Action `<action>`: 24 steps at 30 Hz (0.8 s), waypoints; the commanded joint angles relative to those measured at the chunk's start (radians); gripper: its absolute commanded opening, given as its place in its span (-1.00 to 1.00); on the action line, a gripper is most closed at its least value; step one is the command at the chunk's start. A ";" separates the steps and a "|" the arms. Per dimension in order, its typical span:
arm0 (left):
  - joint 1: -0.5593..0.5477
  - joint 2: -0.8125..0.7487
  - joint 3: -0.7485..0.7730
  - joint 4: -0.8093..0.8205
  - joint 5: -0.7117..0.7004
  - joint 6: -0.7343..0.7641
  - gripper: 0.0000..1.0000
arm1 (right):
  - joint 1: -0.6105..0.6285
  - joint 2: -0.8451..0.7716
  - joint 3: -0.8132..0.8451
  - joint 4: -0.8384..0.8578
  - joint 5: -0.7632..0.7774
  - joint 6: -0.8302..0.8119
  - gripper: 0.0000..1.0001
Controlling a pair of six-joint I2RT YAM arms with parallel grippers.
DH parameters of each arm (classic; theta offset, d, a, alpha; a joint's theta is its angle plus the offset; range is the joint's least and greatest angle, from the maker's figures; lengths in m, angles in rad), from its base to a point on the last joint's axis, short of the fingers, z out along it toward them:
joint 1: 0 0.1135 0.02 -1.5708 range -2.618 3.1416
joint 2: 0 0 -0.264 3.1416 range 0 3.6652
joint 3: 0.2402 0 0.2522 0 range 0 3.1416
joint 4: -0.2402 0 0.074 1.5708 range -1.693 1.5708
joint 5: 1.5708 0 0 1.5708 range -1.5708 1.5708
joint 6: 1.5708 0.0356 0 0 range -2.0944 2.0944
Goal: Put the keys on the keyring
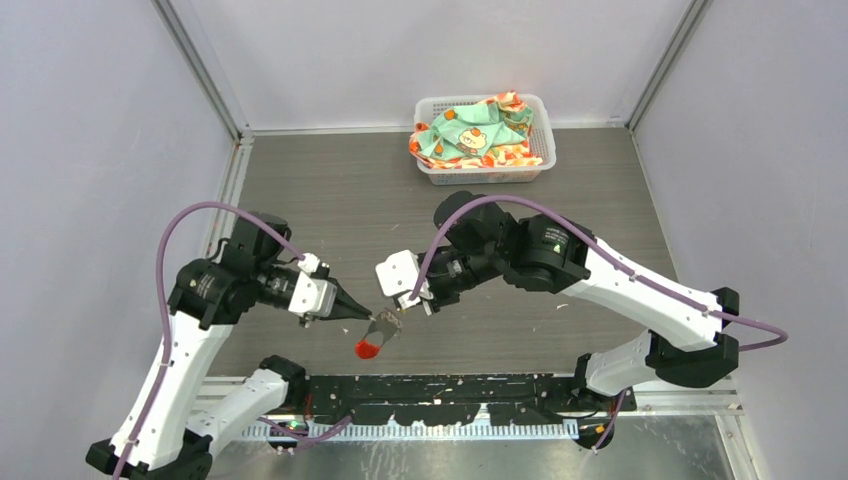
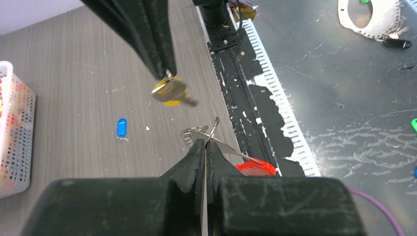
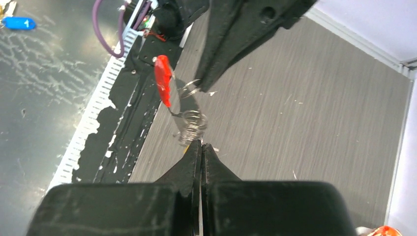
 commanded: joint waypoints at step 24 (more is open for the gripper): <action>-0.061 -0.023 0.035 0.090 -0.082 0.077 -0.99 | 0.040 0.034 0.010 0.082 -0.009 0.007 -0.98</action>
